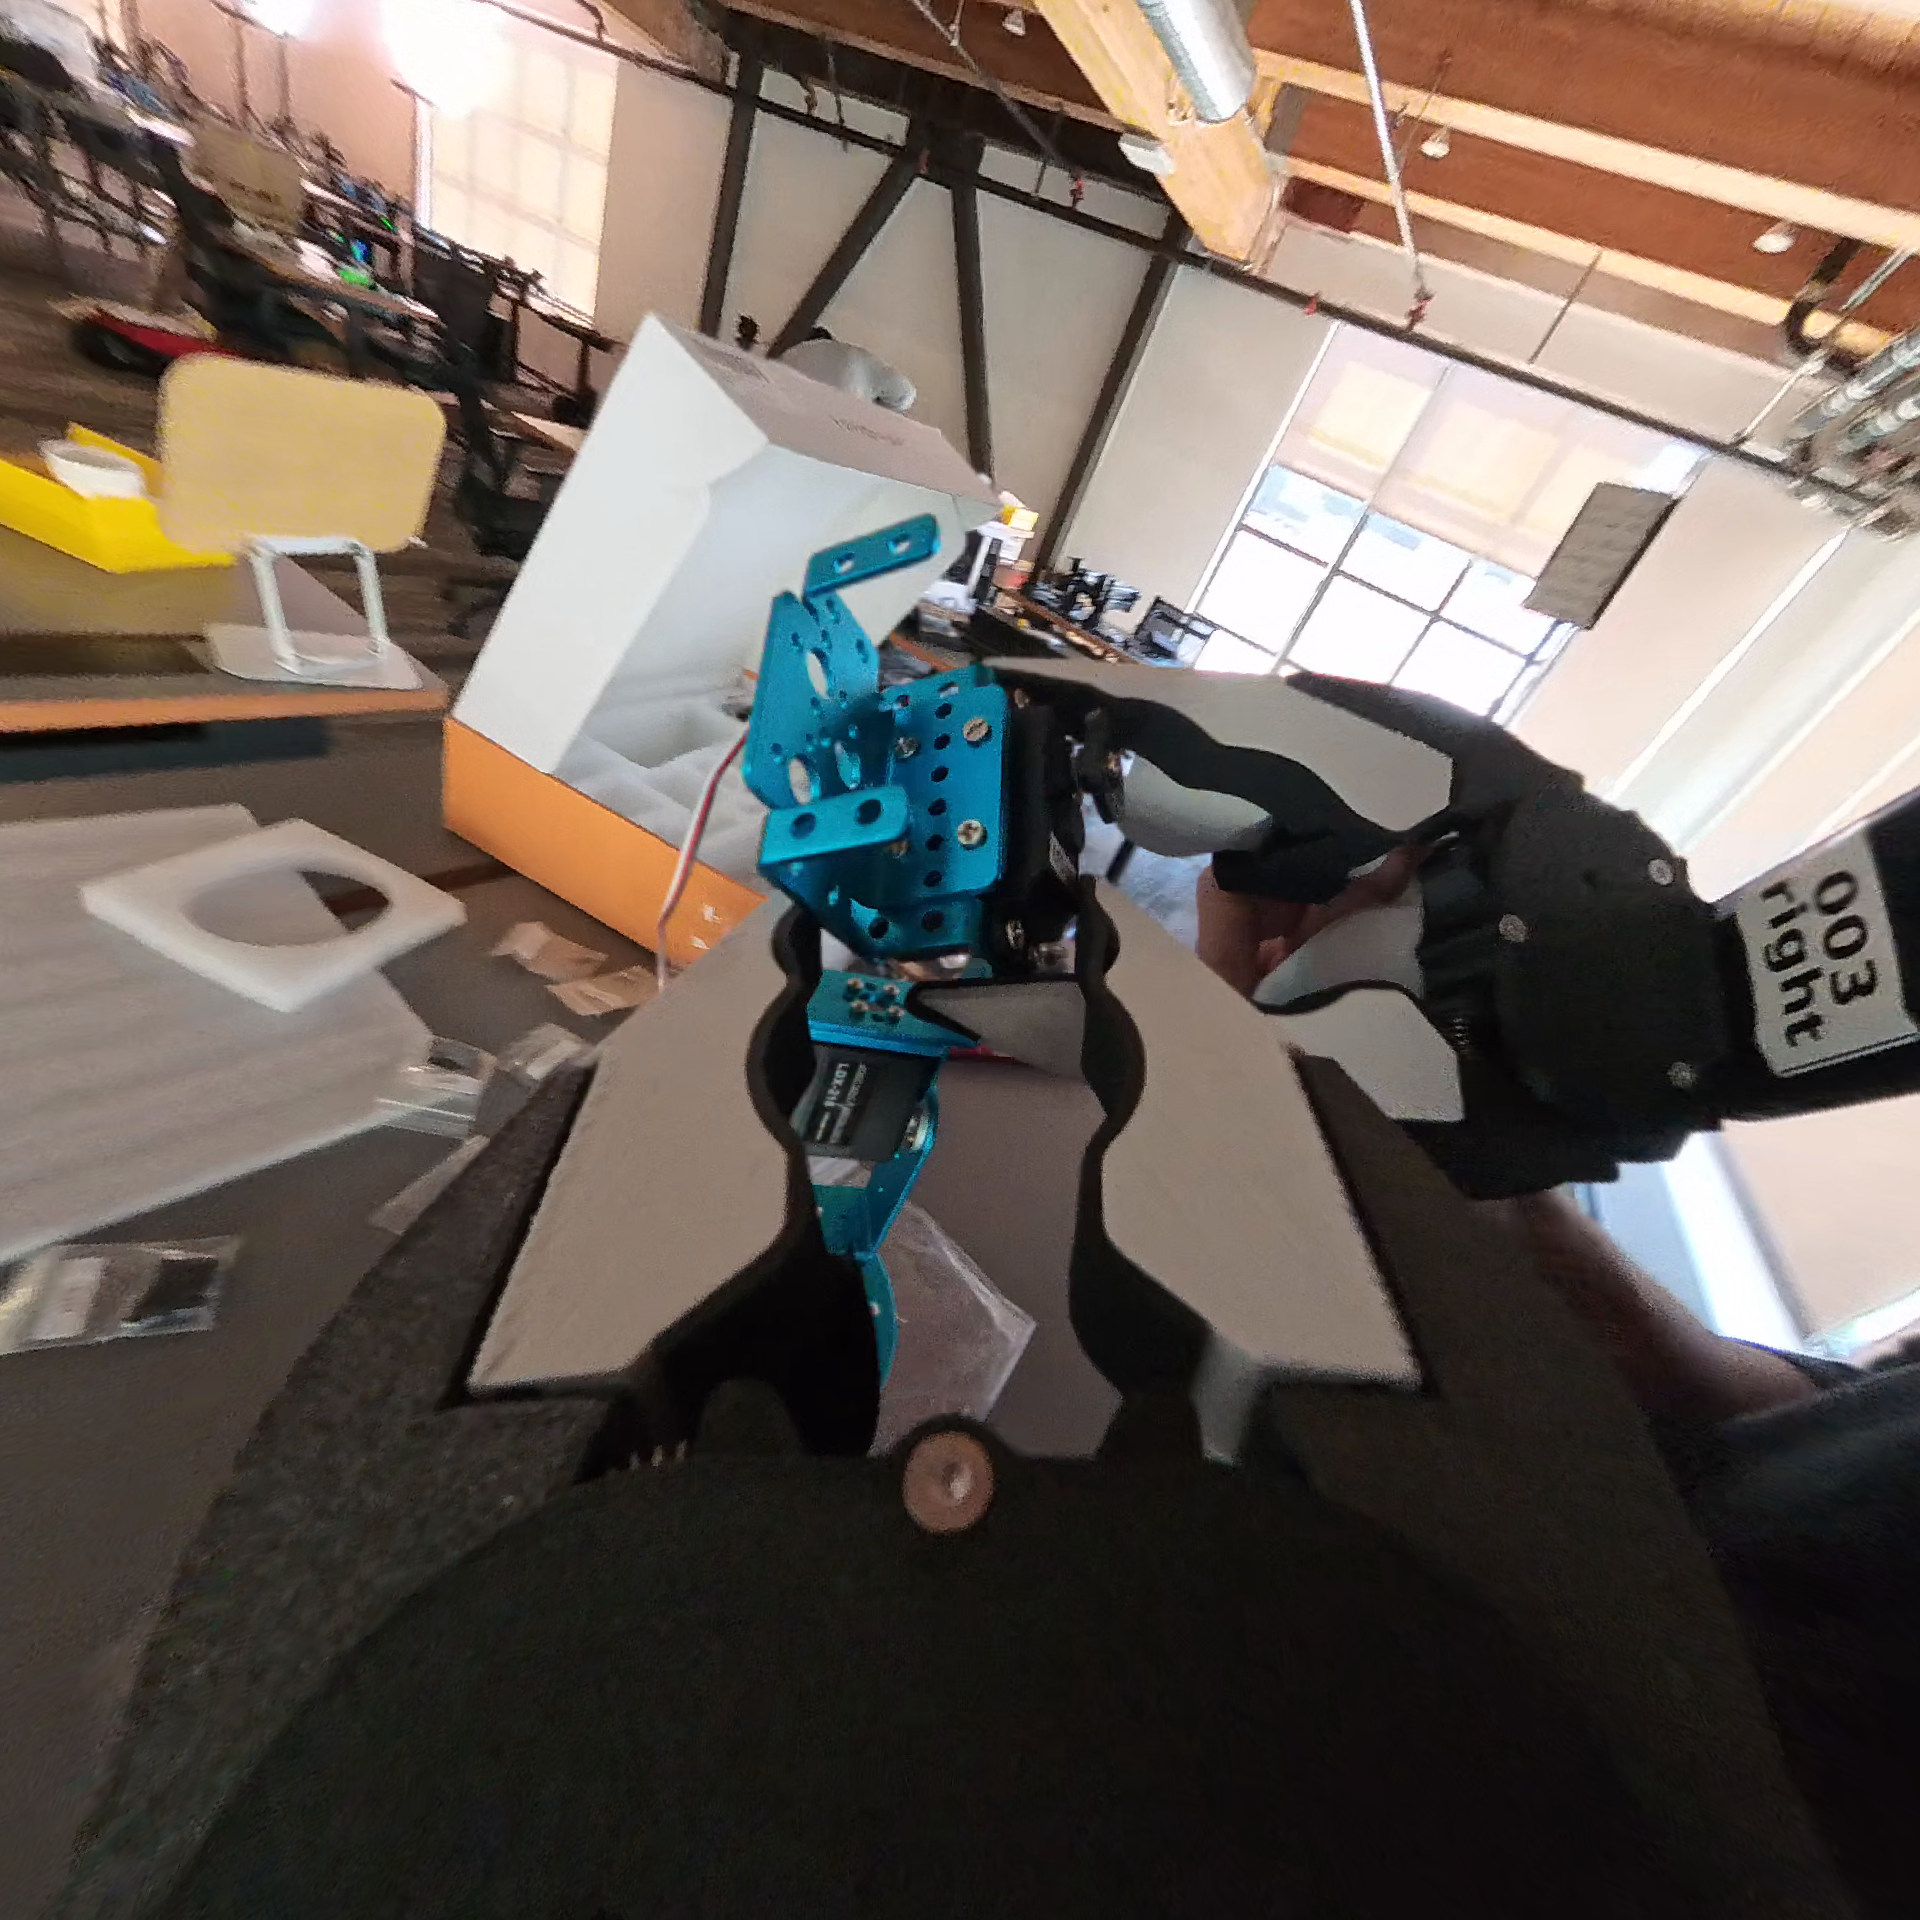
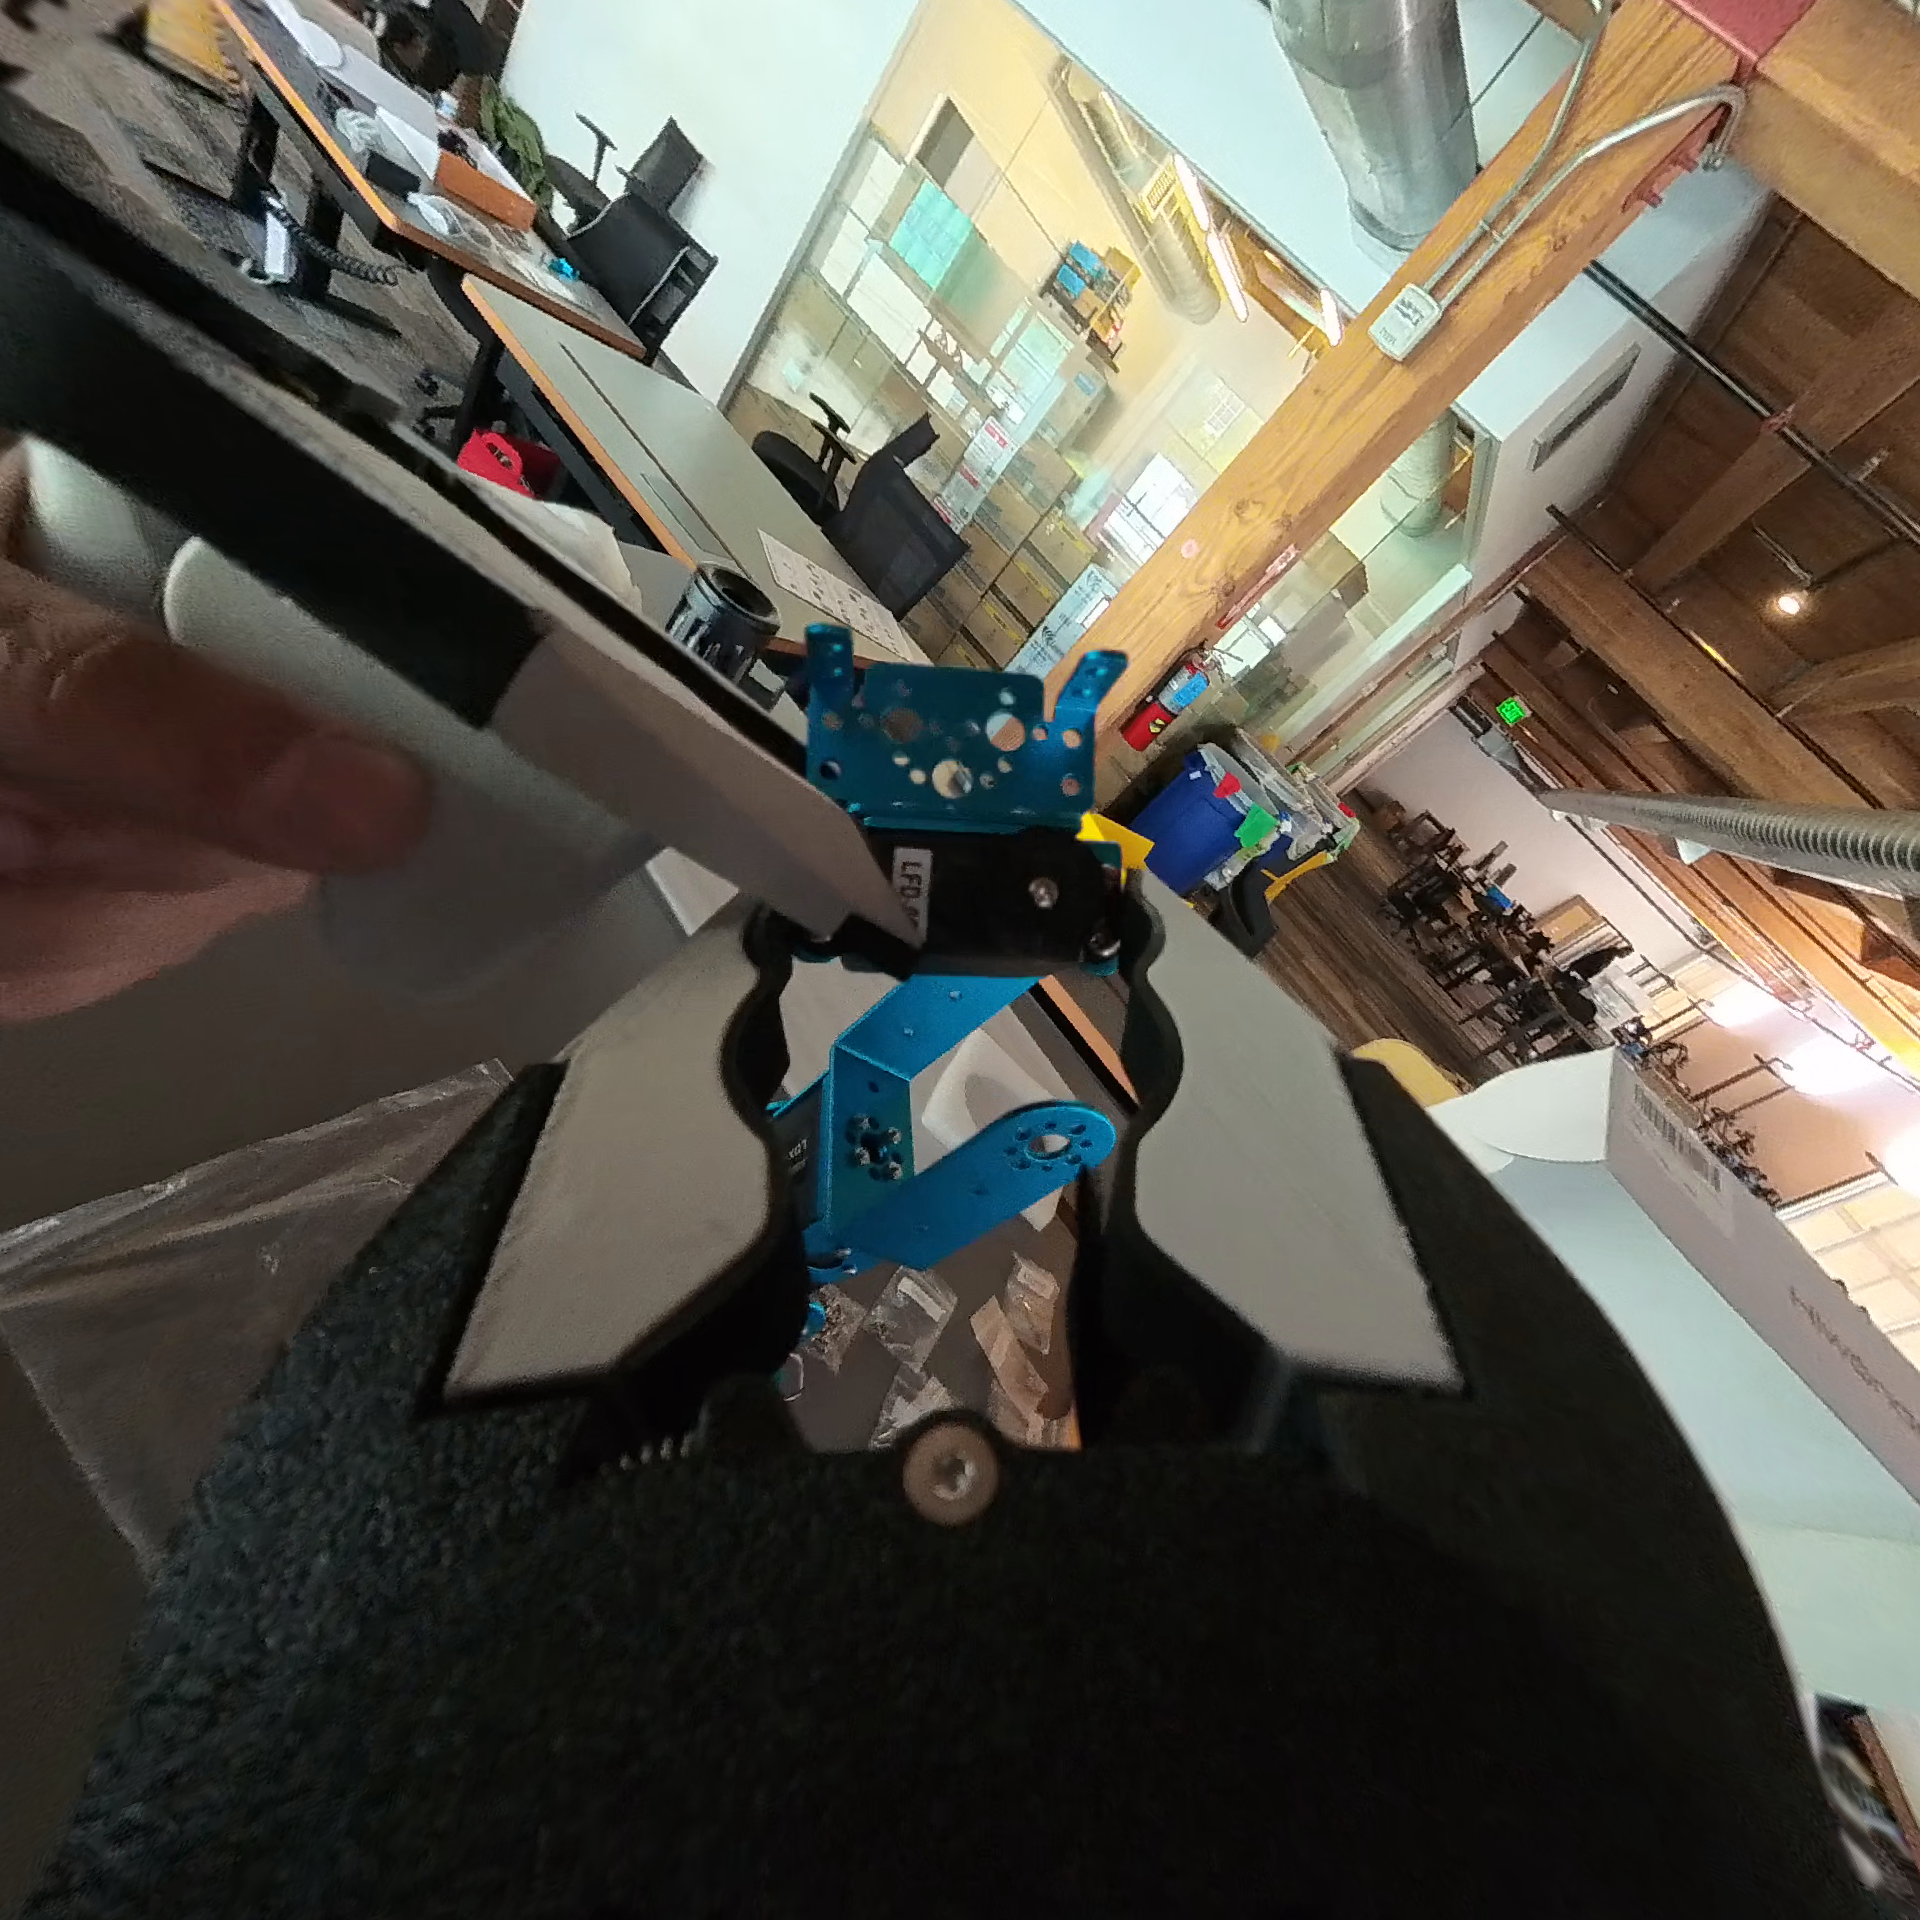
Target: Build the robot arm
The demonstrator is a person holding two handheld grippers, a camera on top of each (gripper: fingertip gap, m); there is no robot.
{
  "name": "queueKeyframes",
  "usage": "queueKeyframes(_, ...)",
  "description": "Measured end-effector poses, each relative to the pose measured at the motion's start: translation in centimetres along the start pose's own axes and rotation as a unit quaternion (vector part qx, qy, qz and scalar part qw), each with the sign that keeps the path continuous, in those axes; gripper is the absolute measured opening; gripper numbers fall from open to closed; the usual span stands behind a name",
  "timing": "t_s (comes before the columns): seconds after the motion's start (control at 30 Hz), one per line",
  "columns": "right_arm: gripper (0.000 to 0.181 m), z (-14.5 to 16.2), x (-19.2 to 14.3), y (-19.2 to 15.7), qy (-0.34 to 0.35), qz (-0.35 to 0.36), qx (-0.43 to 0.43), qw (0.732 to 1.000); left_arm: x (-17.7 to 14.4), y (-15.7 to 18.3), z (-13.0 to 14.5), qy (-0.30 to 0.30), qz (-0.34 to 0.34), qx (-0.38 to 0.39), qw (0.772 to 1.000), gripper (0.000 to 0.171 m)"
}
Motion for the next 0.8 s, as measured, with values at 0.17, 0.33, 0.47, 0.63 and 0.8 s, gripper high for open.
queueKeyframes(0.17,0.064,0.0,-0.2,0.2,-0.018,0.009,0.024,1.000,0.1,0.5,-0.2,-0.010,-0.023,0.080,0.996,0.048)
queueKeyframes(0.33,0.072,0.6,-0.3,0.4,-0.025,0.010,0.067,0.997,0.2,0.8,-0.2,-0.020,-0.028,0.099,0.994,0.048)
queueKeyframes(0.47,0.053,1.1,-0.4,-0.7,-0.037,-0.028,0.116,0.992,0.2,0.8,0.2,-0.027,-0.030,0.106,0.994,0.048)
queueKeyframes(0.63,0.044,1.1,-0.4,-1.3,-0.040,-0.031,0.058,0.997,0.1,0.8,0.5,-0.037,-0.030,0.112,0.993,0.048)
queueKeyframes(0.8,0.039,1.9,-0.8,-1.3,-0.050,-0.059,-0.054,0.996,0.2,0.9,0.7,-0.050,-0.012,0.109,0.993,0.047)
Point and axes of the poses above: each gripper's, where its closed fingertips meet, x out along the fingers, z out of its underside, y = z × x across the jaws, the point moved 2 cm from there along -x, back along the fingers, and after that the axes turned 11 degrees about y, right-handed, at the moved point
